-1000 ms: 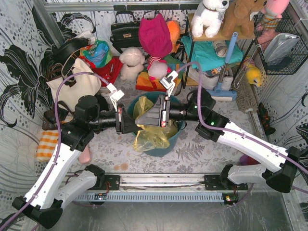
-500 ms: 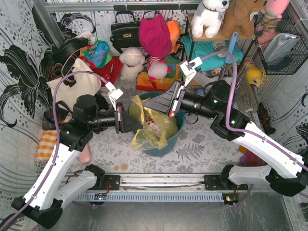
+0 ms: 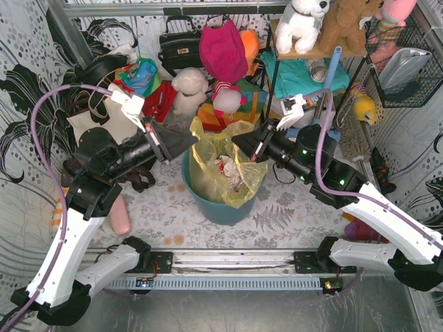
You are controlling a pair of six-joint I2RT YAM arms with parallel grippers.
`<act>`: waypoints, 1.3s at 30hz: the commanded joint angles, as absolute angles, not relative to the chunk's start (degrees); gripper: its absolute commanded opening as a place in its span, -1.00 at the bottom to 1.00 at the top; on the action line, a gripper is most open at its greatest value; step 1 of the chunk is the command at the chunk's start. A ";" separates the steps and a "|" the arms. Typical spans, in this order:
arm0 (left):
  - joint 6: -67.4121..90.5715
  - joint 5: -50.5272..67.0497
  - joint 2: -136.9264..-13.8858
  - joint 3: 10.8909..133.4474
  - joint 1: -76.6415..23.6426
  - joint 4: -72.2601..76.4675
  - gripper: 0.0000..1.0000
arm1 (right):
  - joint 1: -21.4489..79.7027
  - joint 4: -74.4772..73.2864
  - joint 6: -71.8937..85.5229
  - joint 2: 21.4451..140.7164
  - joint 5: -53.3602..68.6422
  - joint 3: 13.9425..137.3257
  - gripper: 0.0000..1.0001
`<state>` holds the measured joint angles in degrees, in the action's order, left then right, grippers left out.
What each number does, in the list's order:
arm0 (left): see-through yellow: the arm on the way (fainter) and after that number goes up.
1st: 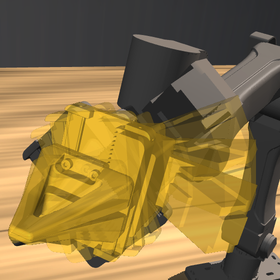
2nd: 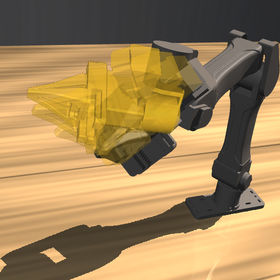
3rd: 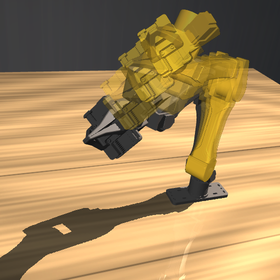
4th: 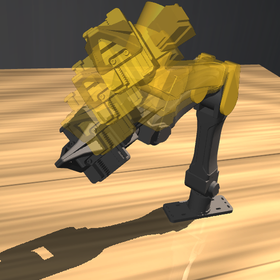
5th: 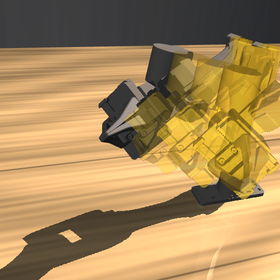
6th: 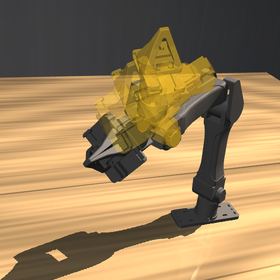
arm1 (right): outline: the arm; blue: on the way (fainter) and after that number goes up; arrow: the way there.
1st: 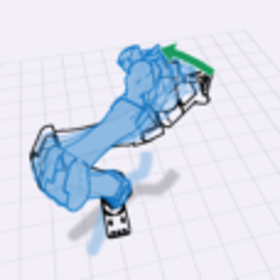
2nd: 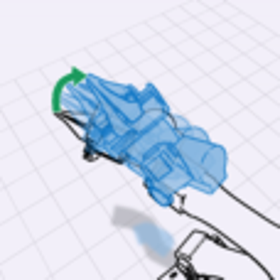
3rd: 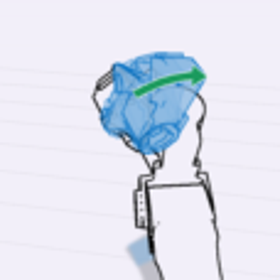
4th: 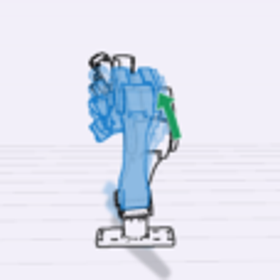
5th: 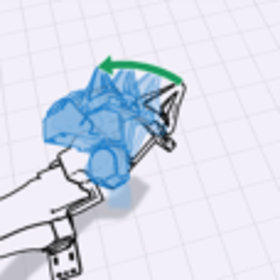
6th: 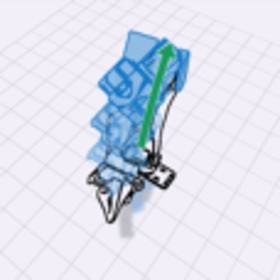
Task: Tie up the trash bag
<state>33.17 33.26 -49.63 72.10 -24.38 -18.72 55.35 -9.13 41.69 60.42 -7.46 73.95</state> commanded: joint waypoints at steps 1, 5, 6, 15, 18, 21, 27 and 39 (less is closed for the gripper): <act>36.41 15.16 -53.61 75.86 -24.51 -16.62 -1.00 | 50.65 -8.36 38.49 62.41 -10.90 74.36 -1.00; 37.45 10.34 -57.72 78.15 -24.17 -14.45 -1.00 | 43.10 -4.19 40.02 65.31 -4.30 75.02 -1.00; 37.73 10.56 -58.76 78.93 -24.13 -13.05 -1.00 | 42.06 -3.68 39.88 66.49 -3.16 76.29 -1.00; 41.11 25.34 -61.17 83.06 -23.99 10.72 -1.00 | 39.55 -0.59 34.91 72.84 3.89 92.32 -1.00; 39.53 30.43 -60.44 83.99 -23.95 13.00 -1.00 | 39.55 0.45 34.21 71.91 7.67 94.21 -1.00; 41.01 33.67 -56.30 78.12 -23.98 18.83 -1.00 | 39.55 2.84 35.18 68.21 12.21 90.36 -1.00; 43.42 37.10 -45.32 66.01 -23.99 21.36 -1.00 | 39.55 6.12 39.30 56.82 17.72 75.42 -1.00; 39.13 29.58 -39.38 66.66 -23.95 1.08 -0.01 | 39.55 0.95 40.76 54.01 20.62 69.96 0.00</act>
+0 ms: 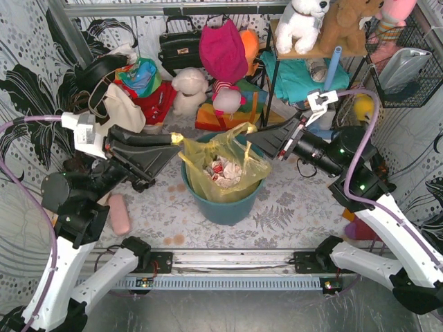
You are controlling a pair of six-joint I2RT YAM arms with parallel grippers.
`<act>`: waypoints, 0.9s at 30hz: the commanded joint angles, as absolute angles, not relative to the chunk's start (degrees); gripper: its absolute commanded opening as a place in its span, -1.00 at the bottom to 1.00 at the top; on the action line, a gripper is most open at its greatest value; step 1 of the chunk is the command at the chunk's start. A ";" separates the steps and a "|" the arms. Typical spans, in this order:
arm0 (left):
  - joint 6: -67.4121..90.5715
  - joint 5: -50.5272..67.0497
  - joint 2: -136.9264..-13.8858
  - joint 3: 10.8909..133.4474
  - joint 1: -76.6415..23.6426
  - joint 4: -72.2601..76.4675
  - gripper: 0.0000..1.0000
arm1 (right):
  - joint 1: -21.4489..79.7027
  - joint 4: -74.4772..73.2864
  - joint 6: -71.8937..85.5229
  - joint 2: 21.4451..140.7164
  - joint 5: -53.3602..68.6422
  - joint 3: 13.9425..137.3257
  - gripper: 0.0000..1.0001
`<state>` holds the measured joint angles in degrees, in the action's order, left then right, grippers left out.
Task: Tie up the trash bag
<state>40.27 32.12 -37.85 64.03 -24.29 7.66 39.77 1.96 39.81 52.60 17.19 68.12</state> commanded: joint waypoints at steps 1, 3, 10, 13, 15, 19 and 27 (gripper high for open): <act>39.34 29.70 -39.90 67.37 -23.98 0.04 0.16 | 39.55 0.39 40.81 54.76 21.40 70.77 0.12; 40.02 30.72 -40.99 68.54 -23.99 -1.48 0.32 | 39.55 0.04 41.43 56.00 23.41 71.95 0.26; 42.49 37.49 -44.70 69.96 -23.96 -6.19 0.54 | 39.55 0.90 43.27 58.87 28.23 72.50 0.29; 44.08 40.57 -45.69 68.36 -23.99 -3.92 0.57 | 39.55 5.18 45.17 59.79 32.06 71.78 0.21; 45.91 41.92 -46.29 67.14 -23.92 -0.40 0.57 | 39.55 7.76 46.80 60.30 33.28 71.63 0.18; 49.13 43.50 -48.50 68.33 -23.99 6.40 0.54 | 39.55 10.42 47.89 61.41 33.16 73.29 0.13; 41.93 37.96 -63.75 100.09 -23.91 -5.60 0.51 | 39.55 14.93 46.68 69.99 28.44 93.12 0.06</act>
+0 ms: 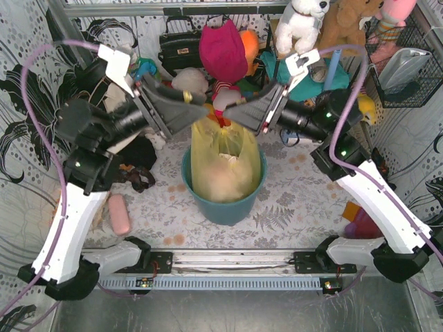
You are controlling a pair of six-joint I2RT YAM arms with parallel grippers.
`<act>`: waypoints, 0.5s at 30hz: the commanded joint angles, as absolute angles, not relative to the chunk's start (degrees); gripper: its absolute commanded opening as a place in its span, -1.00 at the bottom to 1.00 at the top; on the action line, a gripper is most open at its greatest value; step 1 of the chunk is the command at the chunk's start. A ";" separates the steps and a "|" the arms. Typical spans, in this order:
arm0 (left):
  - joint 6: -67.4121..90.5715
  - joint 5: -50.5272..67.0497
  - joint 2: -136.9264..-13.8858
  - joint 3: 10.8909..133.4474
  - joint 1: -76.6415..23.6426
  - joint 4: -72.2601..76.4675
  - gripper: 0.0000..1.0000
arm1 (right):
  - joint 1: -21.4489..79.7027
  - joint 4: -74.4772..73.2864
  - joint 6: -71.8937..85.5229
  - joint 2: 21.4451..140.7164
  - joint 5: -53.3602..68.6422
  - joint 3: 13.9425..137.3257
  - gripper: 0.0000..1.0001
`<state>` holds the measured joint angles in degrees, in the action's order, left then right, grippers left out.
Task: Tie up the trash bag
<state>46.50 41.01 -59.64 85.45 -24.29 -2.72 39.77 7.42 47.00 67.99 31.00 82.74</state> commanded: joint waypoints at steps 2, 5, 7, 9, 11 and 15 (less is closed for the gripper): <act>40.48 36.29 -65.97 105.63 -23.91 -8.28 0.51 | 39.55 14.60 46.80 71.04 27.20 97.15 0.05; 40.89 34.70 -64.95 103.86 -23.91 -7.31 0.51 | 39.55 14.63 46.81 69.57 24.64 94.61 0.04; 41.80 34.42 -62.31 98.99 -23.91 -4.83 0.52 | 39.55 14.91 47.06 67.13 23.45 88.93 0.04; 42.92 34.59 -59.97 93.76 -23.90 -3.30 0.52 | 39.55 15.21 47.45 64.28 21.96 82.76 0.03; 43.46 34.77 -58.33 88.99 -23.88 -4.29 0.52 | 39.55 16.25 48.40 61.85 20.79 76.98 0.03; 42.92 34.08 -55.87 82.02 -23.82 -8.27 0.51 | 39.55 18.39 50.18 60.17 21.05 71.49 0.05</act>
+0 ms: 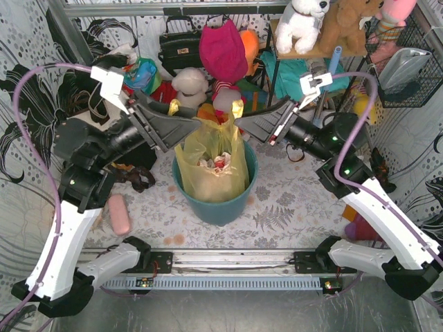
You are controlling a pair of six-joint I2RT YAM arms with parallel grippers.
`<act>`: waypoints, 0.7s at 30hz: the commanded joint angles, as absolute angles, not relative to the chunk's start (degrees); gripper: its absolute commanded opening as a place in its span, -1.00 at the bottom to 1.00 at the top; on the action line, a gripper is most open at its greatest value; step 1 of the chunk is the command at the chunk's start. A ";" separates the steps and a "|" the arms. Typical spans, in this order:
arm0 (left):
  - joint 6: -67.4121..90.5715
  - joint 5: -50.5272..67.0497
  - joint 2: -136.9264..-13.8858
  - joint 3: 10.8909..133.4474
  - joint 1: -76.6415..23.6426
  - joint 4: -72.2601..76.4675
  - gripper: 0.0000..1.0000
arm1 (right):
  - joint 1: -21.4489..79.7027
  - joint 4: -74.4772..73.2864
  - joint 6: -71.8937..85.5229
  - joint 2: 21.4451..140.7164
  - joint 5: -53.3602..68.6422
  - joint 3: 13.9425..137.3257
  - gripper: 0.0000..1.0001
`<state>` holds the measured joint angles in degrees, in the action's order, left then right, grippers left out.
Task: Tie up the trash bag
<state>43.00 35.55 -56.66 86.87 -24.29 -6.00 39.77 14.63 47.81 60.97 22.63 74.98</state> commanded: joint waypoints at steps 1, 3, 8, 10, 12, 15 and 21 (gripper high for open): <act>42.56 33.92 -55.51 81.44 -23.82 -8.97 0.51 | 39.55 18.99 50.37 60.61 21.79 71.57 0.07; 41.52 34.05 -55.20 81.96 -23.82 -10.18 0.51 | 39.55 19.85 51.02 62.65 24.08 73.63 0.12; 38.47 33.64 -55.80 87.12 -23.82 -14.71 0.48 | 39.63 25.58 56.30 69.07 31.24 77.66 0.15; 37.97 33.13 -55.73 87.78 -23.81 -15.71 0.43 | 39.64 30.52 59.75 69.87 32.48 76.41 0.08; 37.36 32.78 -55.68 87.68 -23.81 -16.30 0.40 | 39.64 34.08 61.96 70.20 33.26 75.60 0.07; 36.86 31.89 -55.78 87.85 -23.81 -16.45 0.35 | 39.64 37.85 64.34 70.41 33.34 75.58 -0.10; 29.14 19.83 -56.88 97.58 -23.73 -25.73 -0.61 | 39.64 31.19 58.95 67.41 27.56 80.80 -1.00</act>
<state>36.12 29.95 -56.77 90.45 -24.14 -20.10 39.77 31.83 62.52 70.91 31.48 76.34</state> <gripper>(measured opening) 0.374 0.011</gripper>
